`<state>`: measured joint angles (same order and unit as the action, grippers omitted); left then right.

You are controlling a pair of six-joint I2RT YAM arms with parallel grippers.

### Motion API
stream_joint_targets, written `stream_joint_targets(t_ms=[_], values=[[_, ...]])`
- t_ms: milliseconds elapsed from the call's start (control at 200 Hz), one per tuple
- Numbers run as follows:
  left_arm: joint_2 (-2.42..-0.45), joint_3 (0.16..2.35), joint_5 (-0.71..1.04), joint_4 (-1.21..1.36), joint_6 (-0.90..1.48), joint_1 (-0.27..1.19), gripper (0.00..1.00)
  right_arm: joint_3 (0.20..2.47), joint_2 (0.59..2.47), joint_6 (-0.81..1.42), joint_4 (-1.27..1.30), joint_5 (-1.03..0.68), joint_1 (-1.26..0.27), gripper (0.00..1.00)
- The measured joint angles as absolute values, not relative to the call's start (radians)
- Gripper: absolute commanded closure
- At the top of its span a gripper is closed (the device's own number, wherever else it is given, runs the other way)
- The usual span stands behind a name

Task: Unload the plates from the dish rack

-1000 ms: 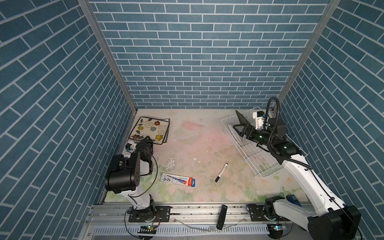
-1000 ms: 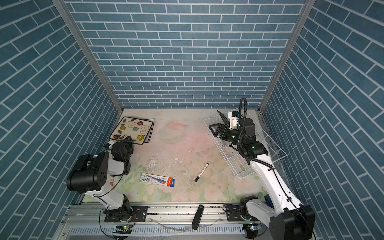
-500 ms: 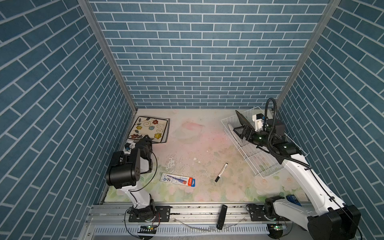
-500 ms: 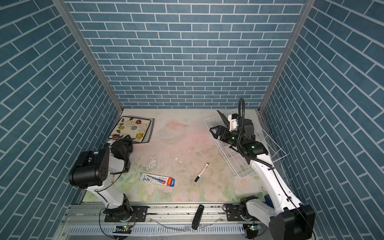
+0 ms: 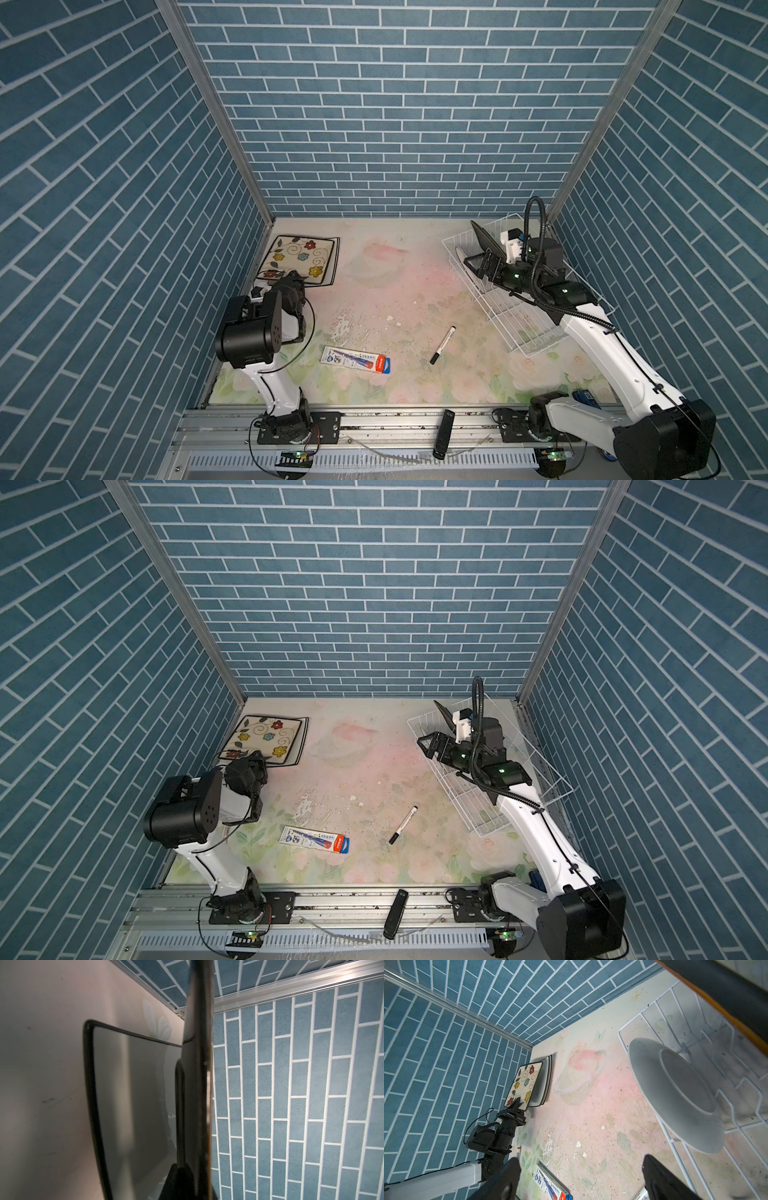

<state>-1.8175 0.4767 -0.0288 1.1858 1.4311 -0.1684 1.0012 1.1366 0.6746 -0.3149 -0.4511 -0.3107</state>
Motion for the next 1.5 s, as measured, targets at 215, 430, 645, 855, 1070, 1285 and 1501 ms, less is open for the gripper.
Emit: stream_joint_targets(t_ms=[215, 430, 645, 855, 1070, 1285, 1501], values=[[-1.834, 0.490, -0.025, 1.188, 1.448, -0.171, 1.00, 1.005, 1.144, 0.675, -0.315, -0.451, -0.315, 0.07], [-1.862, 0.500, -0.024, 1.192, 1.455, -0.171, 1.00, 1.005, 1.147, 0.675, -0.315, -0.451, -0.319, 0.07], [-1.877, 0.508, -0.021, 1.187, 1.456, -0.171, 1.00, 1.018, 1.158, 0.675, -0.314, -0.450, -0.322, 0.07], [-1.884, 0.513, -0.021, 1.188, 1.459, -0.171, 1.00, 1.020, 1.159, 0.675, -0.314, -0.448, -0.326, 0.07], [-1.891, 0.523, -0.020, 1.179, 1.466, -0.171, 1.00, 1.020, 1.160, 0.675, -0.314, -0.446, -0.332, 0.07], [-1.891, 0.527, -0.018, 1.163, 1.470, -0.171, 0.93, 1.020, 1.167, 0.675, -0.314, -0.441, -0.334, 0.07], [-1.891, 0.529, -0.017, 1.160, 1.479, -0.171, 0.90, 1.020, 1.169, 0.675, -0.315, -0.440, -0.334, 0.07]])
